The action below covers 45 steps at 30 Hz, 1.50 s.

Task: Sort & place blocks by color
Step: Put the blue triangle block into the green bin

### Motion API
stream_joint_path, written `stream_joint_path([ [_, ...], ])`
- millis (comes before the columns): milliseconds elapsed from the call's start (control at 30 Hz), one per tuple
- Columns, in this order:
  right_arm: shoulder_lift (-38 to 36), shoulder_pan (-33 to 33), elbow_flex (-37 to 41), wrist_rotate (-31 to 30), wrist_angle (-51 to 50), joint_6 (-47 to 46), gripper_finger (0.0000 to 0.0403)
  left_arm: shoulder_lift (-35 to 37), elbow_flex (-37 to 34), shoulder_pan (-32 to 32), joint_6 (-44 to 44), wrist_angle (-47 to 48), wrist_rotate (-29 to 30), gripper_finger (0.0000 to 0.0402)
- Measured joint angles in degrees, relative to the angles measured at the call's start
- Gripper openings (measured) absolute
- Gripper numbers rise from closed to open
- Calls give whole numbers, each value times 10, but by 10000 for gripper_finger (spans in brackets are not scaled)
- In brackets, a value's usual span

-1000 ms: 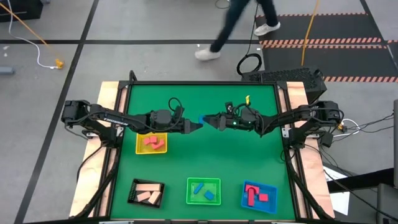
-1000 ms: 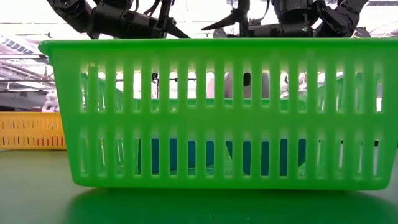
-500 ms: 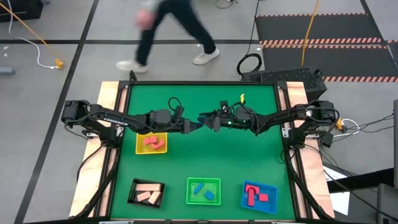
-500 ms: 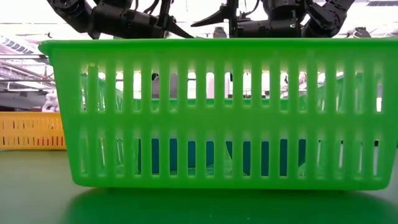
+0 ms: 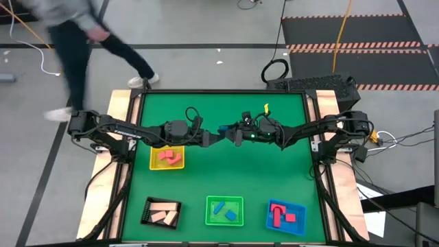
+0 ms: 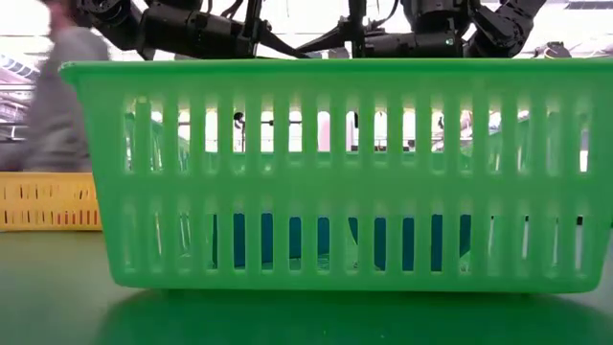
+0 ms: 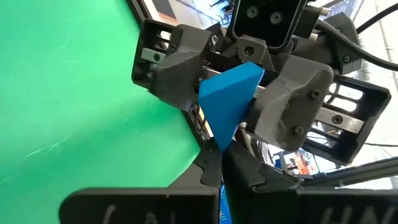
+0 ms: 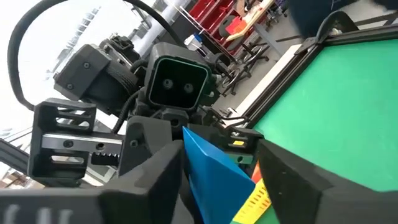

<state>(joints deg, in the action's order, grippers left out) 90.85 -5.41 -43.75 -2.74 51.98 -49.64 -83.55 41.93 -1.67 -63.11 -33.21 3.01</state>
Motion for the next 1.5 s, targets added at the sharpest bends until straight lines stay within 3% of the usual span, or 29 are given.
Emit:
stream_joint_path([
  [333, 0, 0, 0, -1, -1, -2, 69, 0, 0, -1, 2, 0, 0, 2],
  [733, 0, -5, 0, -2, -3, -1, 74, 0, 0, -2, 9, 0, -1, 15],
  [1133, -11, -28, 1, 23, -47, 8, 71, 0, 0, 11, 15, 44, -104, 11],
  [1333, -61, -23, 1, 72, -134, -7, 70, 0, 0, -6, 16, 77, -141, 27],
  [1500, -117, 7, 1, 75, -251, -7, 71, 0, 0, -37, 40, 64, -202, 19],
])
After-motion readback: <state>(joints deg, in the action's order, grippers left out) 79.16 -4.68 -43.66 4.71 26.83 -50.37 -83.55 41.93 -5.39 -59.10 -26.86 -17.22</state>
